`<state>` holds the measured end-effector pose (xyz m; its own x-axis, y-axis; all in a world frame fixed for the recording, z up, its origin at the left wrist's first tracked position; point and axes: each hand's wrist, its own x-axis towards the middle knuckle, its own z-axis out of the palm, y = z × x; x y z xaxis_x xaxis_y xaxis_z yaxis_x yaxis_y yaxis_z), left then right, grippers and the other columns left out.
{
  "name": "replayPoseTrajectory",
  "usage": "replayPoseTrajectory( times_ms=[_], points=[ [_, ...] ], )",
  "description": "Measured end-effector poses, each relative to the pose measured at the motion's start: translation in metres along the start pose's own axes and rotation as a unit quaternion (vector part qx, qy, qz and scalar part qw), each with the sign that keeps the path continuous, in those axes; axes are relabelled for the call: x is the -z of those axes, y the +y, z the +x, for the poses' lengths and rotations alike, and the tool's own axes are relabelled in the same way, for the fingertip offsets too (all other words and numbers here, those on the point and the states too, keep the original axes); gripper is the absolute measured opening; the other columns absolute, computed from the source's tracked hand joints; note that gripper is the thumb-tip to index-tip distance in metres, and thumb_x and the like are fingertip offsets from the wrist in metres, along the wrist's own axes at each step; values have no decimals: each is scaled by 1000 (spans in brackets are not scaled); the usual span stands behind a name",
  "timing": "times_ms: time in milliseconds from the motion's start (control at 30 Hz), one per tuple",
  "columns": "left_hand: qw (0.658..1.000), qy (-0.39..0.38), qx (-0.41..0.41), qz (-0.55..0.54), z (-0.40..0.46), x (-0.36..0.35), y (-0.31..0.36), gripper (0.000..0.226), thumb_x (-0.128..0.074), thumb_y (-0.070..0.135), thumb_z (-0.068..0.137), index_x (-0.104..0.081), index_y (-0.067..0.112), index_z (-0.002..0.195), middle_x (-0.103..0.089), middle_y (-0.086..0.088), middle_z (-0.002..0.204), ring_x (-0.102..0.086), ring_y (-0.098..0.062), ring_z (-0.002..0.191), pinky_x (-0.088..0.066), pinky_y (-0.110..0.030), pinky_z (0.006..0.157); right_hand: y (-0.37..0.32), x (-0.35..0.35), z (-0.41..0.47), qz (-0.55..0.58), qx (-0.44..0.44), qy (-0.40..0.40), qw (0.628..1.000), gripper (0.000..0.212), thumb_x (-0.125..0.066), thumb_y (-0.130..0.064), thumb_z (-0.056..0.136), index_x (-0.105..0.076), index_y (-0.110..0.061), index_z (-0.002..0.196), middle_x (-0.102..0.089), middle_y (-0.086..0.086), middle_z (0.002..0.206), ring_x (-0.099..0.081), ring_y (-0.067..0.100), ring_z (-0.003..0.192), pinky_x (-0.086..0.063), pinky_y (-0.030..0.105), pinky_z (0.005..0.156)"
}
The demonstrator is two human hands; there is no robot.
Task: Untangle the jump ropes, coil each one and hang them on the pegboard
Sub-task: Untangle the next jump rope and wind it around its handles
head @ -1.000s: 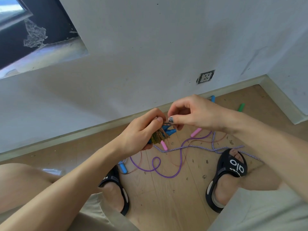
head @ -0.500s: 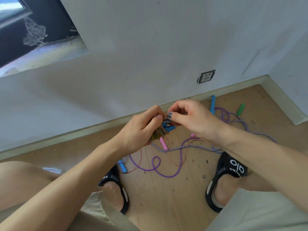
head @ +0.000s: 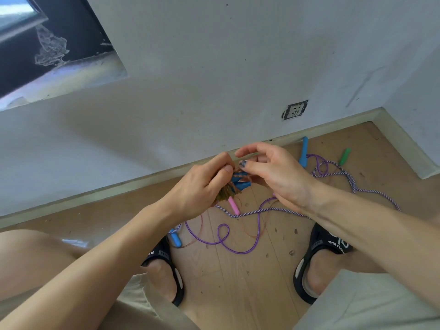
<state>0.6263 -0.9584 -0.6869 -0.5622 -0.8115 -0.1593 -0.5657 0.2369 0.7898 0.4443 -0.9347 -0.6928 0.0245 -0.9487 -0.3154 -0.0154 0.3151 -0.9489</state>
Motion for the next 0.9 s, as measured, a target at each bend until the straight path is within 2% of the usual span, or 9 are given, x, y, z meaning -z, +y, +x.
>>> replayPoseTrajectory(
  times_ms=[67, 167, 300, 367, 433, 567, 700, 800, 900],
  points=[
    [1000, -9, -2, -11, 0, 0, -1, 19, -34, 30, 107, -48, 18, 100, -54, -8, 72, -49, -18, 53, -49, -39, 47, 1, 0, 0, 16, -19, -18, 1000, 16, -57, -2, 97, -63, -7, 111, -69, 26, 105, -70, 36, 98, -57, 36, 84],
    [999, -16, 9, -35, -1, 2, -1, 20, -34, 31, 107, -50, 20, 102, -55, -12, 79, -50, -19, 59, -51, -29, 49, 1, 3, 0, 44, -41, -34, 998, 13, -58, -5, 97, -65, -8, 107, -71, 13, 102, -72, 21, 90, -55, 27, 76],
    [1000, -12, -22, -6, -1, 3, -1, 19, -34, 29, 107, -51, 21, 104, -57, -9, 77, -52, -26, 59, -49, -39, 49, 1, 3, 1, 53, -53, -30, 997, 9, -60, -9, 96, -66, -13, 100, -73, 3, 94, -71, 15, 88, -53, 28, 78],
    [1000, -3, -25, -7, 0, 1, -2, 17, -35, 28, 107, -51, 22, 106, -57, 3, 74, -49, -16, 54, -46, -34, 46, 1, 3, 2, 57, -59, -31, 996, 10, -58, -9, 98, -66, -11, 103, -73, 4, 94, -71, 17, 89, -55, 34, 83],
    [999, 3, -14, -29, 0, -1, -2, 14, -36, 29, 107, -48, 22, 109, -57, 9, 78, -48, -13, 54, -47, -28, 46, 1, 2, 2, 73, -68, -35, 994, 13, -56, -9, 99, -65, -7, 108, -73, 6, 93, -70, 18, 88, -54, 42, 91],
    [1000, 13, -9, -18, 1, -1, -3, 14, -38, 33, 106, -44, 20, 107, -58, -5, 83, -53, -28, 62, -53, -42, 51, 0, 2, 3, 88, -88, -52, 991, 12, -56, -9, 99, -61, -6, 110, -70, 10, 94, -69, 20, 87, -54, 47, 91],
    [999, 27, -34, 25, 3, -1, -7, 11, -39, 30, 106, -46, 22, 102, -54, -2, 72, -49, -20, 58, -46, -40, 55, -2, 2, 4, 74, -79, -39, 993, 9, -56, -9, 99, -56, -6, 108, -66, 23, 108, -70, 25, 92, -58, 42, 80],
    [998, 22, -37, 35, 3, -1, -11, 12, -38, 31, 106, -47, 23, 103, -56, 0, 74, -47, -14, 57, -44, -35, 54, 0, 0, 5, 67, -67, -16, 995, 14, -59, -6, 97, -53, -5, 109, -64, 30, 117, -69, 34, 101, -54, 54, 90],
    [999, 20, -33, 22, 2, -1, -10, 12, -38, 29, 106, -48, 23, 104, -54, 3, 72, -45, -11, 55, -46, -37, 53, 2, -1, 5, 57, -57, -3, 997, 17, -62, -6, 95, -51, -6, 109, -65, 30, 116, -66, 40, 108, -52, 56, 94]
  ],
)
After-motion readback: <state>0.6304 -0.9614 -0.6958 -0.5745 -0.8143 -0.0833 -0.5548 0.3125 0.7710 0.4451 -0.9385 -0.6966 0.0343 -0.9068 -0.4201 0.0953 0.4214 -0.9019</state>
